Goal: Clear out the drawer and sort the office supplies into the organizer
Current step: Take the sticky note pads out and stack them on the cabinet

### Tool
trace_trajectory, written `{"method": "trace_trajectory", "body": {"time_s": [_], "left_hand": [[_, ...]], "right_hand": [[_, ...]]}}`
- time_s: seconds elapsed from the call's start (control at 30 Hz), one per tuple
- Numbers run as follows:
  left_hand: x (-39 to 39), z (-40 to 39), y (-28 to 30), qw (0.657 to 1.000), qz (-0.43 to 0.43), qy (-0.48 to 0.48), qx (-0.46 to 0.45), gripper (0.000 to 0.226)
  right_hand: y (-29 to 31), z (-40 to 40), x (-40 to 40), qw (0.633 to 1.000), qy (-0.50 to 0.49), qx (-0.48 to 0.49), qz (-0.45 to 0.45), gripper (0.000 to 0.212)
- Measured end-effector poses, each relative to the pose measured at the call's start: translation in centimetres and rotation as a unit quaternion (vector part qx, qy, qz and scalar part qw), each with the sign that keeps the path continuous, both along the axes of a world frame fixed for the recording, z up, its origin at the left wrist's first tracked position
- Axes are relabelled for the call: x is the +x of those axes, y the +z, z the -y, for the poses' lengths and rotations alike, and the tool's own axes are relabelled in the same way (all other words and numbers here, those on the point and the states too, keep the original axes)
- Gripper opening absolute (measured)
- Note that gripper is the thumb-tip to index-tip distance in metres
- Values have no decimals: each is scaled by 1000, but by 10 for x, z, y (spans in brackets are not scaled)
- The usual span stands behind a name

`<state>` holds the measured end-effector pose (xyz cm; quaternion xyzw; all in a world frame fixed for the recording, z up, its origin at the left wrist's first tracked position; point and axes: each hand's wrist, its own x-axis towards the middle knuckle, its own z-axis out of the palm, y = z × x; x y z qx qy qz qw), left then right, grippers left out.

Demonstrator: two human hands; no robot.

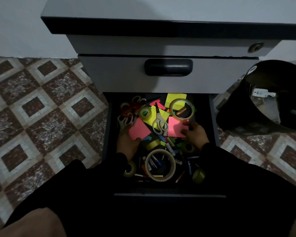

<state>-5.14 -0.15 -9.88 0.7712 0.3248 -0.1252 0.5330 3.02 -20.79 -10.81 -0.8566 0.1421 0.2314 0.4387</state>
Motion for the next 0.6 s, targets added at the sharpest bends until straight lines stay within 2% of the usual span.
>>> {"method": "trace_trajectory", "body": {"time_s": [0.07, 0.17, 0.3, 0.47, 0.6], "left_hand": [[-1, 0, -3, 1000, 12, 3, 1, 64], [0, -4, -5, 998, 24, 59, -21, 57], [2, -7, 5, 978, 32, 161, -133, 39], [7, 12, 8, 971, 7, 163, -173, 32], [4, 14, 9, 953, -34, 207, -216, 38]], "right_hand": [[0, -1, 1, 1000, -19, 21, -7, 32], [-2, -1, 2, 997, -54, 58, -18, 29], [-3, -2, -1, 991, -81, 107, -13, 28], [4, -8, -6, 984, -87, 154, -28, 30], [3, -10, -10, 985, -85, 152, -22, 31]]}}
